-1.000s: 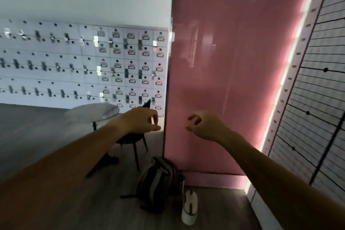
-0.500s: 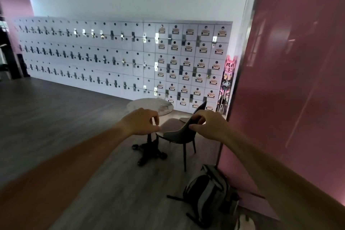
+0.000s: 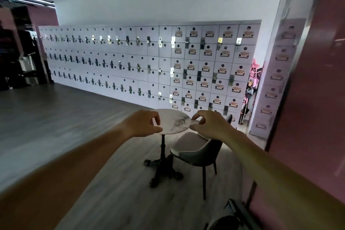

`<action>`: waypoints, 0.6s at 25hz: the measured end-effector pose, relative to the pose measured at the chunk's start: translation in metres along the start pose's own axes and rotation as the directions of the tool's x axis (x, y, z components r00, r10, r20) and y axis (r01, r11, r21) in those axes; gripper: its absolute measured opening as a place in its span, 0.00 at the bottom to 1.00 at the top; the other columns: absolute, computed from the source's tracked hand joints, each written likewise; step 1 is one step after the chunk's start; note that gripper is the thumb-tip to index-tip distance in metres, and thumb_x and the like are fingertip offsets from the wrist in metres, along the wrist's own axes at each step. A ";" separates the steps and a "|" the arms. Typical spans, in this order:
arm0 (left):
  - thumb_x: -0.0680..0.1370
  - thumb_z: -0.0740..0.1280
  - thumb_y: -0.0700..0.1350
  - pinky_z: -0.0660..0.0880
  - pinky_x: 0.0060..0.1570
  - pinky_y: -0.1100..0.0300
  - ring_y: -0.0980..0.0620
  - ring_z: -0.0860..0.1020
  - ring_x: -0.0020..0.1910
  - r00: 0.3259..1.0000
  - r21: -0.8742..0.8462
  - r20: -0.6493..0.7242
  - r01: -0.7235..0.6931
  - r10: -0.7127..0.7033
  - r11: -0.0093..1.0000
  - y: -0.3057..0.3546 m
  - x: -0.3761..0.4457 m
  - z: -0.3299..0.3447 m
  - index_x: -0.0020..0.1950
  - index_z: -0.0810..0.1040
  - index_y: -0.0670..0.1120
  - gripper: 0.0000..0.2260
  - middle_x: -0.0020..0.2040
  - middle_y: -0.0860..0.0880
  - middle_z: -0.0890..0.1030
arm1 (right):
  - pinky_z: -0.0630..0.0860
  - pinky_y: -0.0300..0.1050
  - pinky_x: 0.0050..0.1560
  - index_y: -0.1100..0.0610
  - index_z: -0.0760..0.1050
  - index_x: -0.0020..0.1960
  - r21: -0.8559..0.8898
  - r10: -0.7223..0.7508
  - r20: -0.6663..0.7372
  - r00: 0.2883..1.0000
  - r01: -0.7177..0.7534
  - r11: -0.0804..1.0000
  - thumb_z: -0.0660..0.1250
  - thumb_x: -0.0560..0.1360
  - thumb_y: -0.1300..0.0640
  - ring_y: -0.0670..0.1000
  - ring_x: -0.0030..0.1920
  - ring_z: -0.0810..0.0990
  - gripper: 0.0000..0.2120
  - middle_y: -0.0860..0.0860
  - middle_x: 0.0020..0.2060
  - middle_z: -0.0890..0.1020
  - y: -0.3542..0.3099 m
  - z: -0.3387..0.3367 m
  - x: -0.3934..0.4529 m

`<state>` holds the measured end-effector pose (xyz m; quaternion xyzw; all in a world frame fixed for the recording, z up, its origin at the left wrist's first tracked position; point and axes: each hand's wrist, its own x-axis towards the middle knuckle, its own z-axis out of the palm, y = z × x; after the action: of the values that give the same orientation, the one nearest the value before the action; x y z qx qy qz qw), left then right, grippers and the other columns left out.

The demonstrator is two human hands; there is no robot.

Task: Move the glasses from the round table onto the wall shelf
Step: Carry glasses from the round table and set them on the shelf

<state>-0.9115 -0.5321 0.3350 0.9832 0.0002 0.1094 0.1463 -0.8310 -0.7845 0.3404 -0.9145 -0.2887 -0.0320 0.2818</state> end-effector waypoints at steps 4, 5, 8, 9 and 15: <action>0.72 0.72 0.57 0.68 0.37 0.65 0.58 0.79 0.41 0.999 -0.016 0.009 0.049 -0.049 0.999 -0.039 0.062 0.007 0.49 0.78 0.56 0.10 0.41 0.57 0.82 | 0.72 0.44 0.44 0.46 0.77 0.60 0.023 -0.003 0.046 0.999 0.002 1.000 0.72 0.71 0.44 0.49 0.47 0.79 0.19 0.49 0.52 0.82 0.014 0.022 0.077; 0.72 0.72 0.57 0.69 0.37 0.64 0.59 0.79 0.41 0.998 -0.023 0.013 0.059 -0.058 0.998 -0.049 0.077 0.010 0.49 0.78 0.56 0.10 0.41 0.57 0.82 | 0.73 0.44 0.44 0.46 0.77 0.60 0.025 0.000 0.048 0.999 -0.001 1.000 0.72 0.70 0.43 0.49 0.47 0.79 0.19 0.49 0.52 0.83 0.018 0.027 0.094; 0.73 0.72 0.57 0.69 0.37 0.64 0.60 0.79 0.40 0.997 -0.032 0.035 0.068 -0.067 0.997 -0.079 0.126 0.021 0.49 0.78 0.56 0.09 0.42 0.57 0.82 | 0.73 0.44 0.45 0.45 0.77 0.59 0.008 0.003 0.060 0.998 -0.004 1.000 0.72 0.70 0.42 0.48 0.47 0.80 0.20 0.49 0.52 0.83 0.031 0.043 0.148; 0.73 0.72 0.57 0.69 0.37 0.64 0.60 0.79 0.40 0.997 -0.039 0.037 0.065 -0.064 0.997 -0.090 0.145 0.026 0.49 0.78 0.56 0.09 0.41 0.57 0.82 | 0.73 0.44 0.45 0.45 0.77 0.59 0.003 0.007 0.056 0.998 -0.007 1.000 0.71 0.70 0.42 0.48 0.47 0.80 0.19 0.50 0.52 0.83 0.036 0.048 0.169; 0.72 0.73 0.57 0.69 0.36 0.64 0.58 0.79 0.41 0.998 -0.099 0.034 0.047 -0.043 0.994 -0.165 0.268 0.039 0.49 0.79 0.54 0.10 0.41 0.56 0.82 | 0.72 0.42 0.40 0.45 0.78 0.57 -0.003 0.069 0.045 0.997 -0.069 0.998 0.72 0.70 0.40 0.46 0.43 0.80 0.18 0.47 0.44 0.83 0.054 0.072 0.296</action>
<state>-0.6360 -0.3766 0.3085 0.9759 0.0146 0.0903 0.1979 -0.5631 -0.6317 0.3188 -0.9245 -0.2632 -0.0021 0.2757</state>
